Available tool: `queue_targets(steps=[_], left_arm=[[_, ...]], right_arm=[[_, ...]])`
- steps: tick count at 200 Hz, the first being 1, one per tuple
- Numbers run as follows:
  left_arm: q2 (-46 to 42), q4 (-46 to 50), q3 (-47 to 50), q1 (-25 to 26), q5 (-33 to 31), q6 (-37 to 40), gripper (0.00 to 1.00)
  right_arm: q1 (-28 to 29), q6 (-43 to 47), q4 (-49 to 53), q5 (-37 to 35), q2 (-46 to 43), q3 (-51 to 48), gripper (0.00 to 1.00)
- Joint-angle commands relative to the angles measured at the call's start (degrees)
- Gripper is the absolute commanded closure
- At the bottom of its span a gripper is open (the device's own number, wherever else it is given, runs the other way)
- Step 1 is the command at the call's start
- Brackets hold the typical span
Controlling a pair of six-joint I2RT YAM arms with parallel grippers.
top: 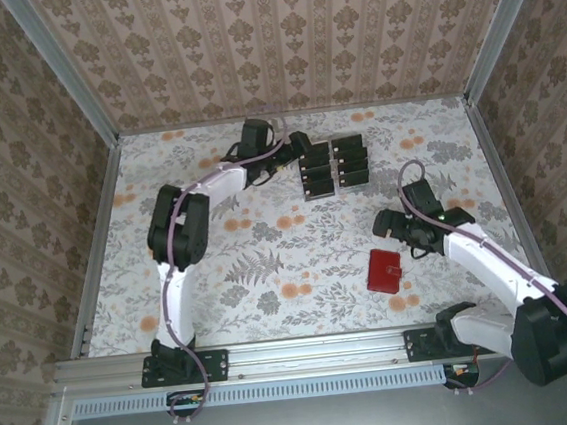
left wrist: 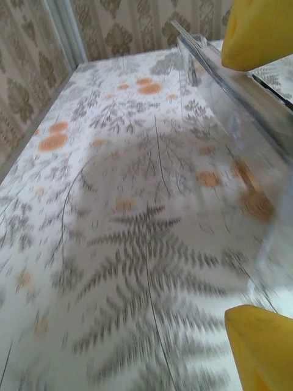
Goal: Put the credit cards into the card holder
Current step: Move the card holder to the center of the table.
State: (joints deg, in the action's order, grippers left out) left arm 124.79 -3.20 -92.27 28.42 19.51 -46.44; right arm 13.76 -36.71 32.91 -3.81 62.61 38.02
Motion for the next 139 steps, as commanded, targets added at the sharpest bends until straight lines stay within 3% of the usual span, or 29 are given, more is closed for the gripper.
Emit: queue_targets(steps=[1, 63, 139], left_arm=[[-7.91, 5.03, 3.74, -1.99, -4.67, 4.69, 0.0], [-22.15, 11.52, 15.62, -4.08, -8.05, 8.36, 0.0], [-35.97, 12.77, 29.69, -4.1, -8.43, 8.27, 0.0]], right_arm=[[-0.03, -1.85, 5.25, 1.81, -3.65, -3.47, 0.04], [2.31, -6.6, -1.06, 8.96, -4.89, -11.02, 0.11], [14.29, -15.31, -12.26, 11.02, 2.74, -7.87, 0.16]])
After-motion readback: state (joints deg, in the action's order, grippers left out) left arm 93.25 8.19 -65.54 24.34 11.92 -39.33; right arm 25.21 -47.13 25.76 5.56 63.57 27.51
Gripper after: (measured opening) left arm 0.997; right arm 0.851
